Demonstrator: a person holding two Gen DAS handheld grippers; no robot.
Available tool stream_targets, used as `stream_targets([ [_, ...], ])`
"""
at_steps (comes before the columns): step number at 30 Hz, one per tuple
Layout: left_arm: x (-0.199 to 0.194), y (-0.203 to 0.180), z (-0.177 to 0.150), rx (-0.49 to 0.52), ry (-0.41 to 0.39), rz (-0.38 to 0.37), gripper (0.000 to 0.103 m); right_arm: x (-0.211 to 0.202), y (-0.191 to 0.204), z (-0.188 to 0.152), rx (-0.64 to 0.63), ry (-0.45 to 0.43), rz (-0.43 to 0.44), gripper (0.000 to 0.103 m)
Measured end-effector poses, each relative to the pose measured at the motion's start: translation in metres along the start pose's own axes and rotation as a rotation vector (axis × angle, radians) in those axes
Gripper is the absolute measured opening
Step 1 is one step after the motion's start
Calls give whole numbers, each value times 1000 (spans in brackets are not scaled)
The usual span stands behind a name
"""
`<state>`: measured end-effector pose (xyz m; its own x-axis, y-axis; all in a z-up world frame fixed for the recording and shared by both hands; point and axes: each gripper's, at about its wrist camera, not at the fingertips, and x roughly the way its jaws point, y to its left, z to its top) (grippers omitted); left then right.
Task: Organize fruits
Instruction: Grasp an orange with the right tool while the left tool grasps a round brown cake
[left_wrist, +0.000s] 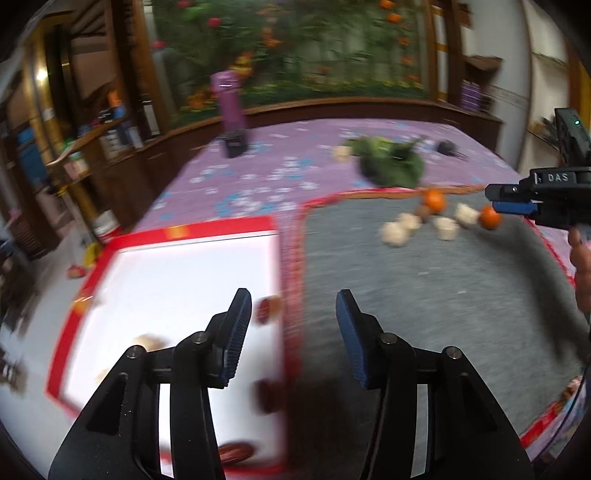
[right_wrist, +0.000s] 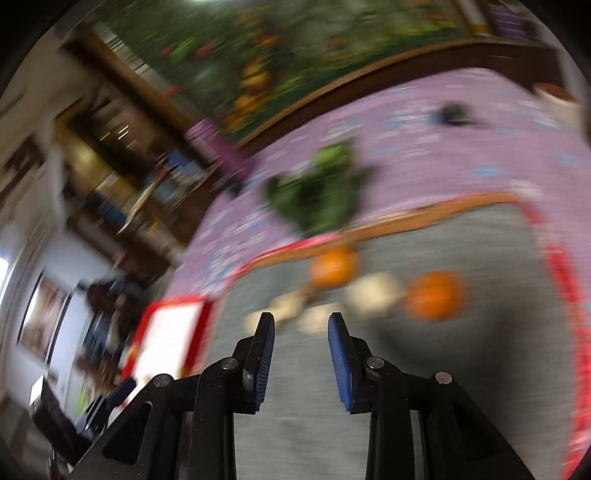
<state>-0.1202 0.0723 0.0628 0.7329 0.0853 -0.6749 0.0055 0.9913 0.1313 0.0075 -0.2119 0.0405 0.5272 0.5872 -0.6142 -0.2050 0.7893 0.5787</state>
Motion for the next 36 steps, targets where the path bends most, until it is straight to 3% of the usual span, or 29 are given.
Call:
stream_targets([
  [4,22,-31,15,49,41,-43,51,-21,-54,16,98,-11,-106,30],
  [8,43,-45,31,47,87,-63,51,-10,-74,26,135,36,-153,31],
  [20,84,-58,48,63,180,-29,51,43,-60,28,74,162,-53,37],
  [24,95,-71,56,81,192,-26,50,41,-63,27,71,149,-25,36],
  [28,100,-83,64,93,184,-76,50,40,-72,27,134,144,20,35],
  [36,128,-86,68,102,250,-57,50,39,-73,27,156,143,28,35],
])
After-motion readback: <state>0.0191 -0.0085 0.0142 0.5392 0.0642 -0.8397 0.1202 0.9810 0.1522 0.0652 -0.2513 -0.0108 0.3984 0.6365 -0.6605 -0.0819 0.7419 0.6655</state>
